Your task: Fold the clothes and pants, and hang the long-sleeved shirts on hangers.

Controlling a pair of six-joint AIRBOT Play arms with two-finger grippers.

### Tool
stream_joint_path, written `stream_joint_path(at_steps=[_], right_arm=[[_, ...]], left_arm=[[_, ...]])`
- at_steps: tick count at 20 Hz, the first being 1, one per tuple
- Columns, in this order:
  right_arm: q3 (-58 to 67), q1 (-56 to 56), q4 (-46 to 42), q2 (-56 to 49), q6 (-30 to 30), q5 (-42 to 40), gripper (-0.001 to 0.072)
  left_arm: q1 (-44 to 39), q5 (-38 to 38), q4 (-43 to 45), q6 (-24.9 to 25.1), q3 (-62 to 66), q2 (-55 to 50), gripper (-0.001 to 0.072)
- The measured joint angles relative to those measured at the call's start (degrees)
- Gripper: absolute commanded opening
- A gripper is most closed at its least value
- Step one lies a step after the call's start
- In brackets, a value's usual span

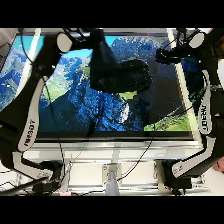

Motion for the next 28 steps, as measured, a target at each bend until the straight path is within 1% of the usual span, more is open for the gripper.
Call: stream_joint_path(at_steps=[2,4,8,10,13,16,19,20,21,22,23,24,25,26,28], right_arm=[[0.0,-0.6,-0.7,0.0,0.0,0.3,0.0041],[0.0,-1.2,-1.5,0.0,0.0,1.8,0.0041],[0.0,-1.6,-1.9,0.0,-1.2,4.7,0.0041],[0.0,-1.7,-1.9,0.0,-1.5,5.4,0.0041],[0.0,-1.7,-2.0,0.0,-1.7,5.7,0.0041],[0.0,-1.7,-2.0,0.0,-1.8,5.9,0.0042],[0.0,-1.7,-2.0,0.0,-1.8,5.8,0.0042],[0.0,-1.7,-2.0,0.0,-1.7,5.8,0.0042],[0.0,-1.7,-2.1,0.0,-1.7,5.7,0.0055],[0.0,-1.7,-2.1,0.0,-1.5,5.4,0.0072],[0.0,-1.7,-2.1,0.0,-1.5,5.1,0.0166],[0.0,-1.7,-2.1,0.0,-1.4,4.4,0.0334],[0.0,-1.7,-2.1,0.0,-1.3,3.8,0.0491],[0.0,-1.7,-2.1,0.0,-1.3,3.3,0.0549],[0.0,-1.7,-2.1,0.0,-1.3,2.3,0.0547]], left_arm=[[0.5,-6.0,7.8,-0.6,2.6,0.4,0.0032],[0.6,-9.7,12.3,-0.6,4.0,0.2,0.0032],[-1.6,-13.2,16.5,-0.1,5.0,-3.6,0.0033],[-4.3,-12.0,16.9,0.1,5.2,-6.6,0.0033],[-10.0,-3.6,15.8,0.1,5.3,-11.8,0.0034],[-15.8,10.2,15.0,-0.6,5.4,-17.3,0.0035],[-19.8,25.6,15.0,-1.2,5.4,-23.2,0.0043],[-20.7,30.3,14.9,-1.6,5.4,-24.8,0.0096],[-21.5,34.6,14.8,-1.9,5.4,-26.1,0.0228],[-22.1,37.7,14.7,-2.1,5.4,-27.0,0.0421],[-22.5,40.4,14.6,-2.4,5.4,-27.7,0.0572],[-22.8,42.3,14.5,-2.7,5.4,-28.1,0.0620],[-22.9,43.5,14.5,-2.8,5.4,-28.5,0.0627],[-22.9,44.3,14.5,-3.0,5.3,-28.7,0.0627],[-22.6,45.9,14.5,-3.1,5.4,-28.6,0.0624]])
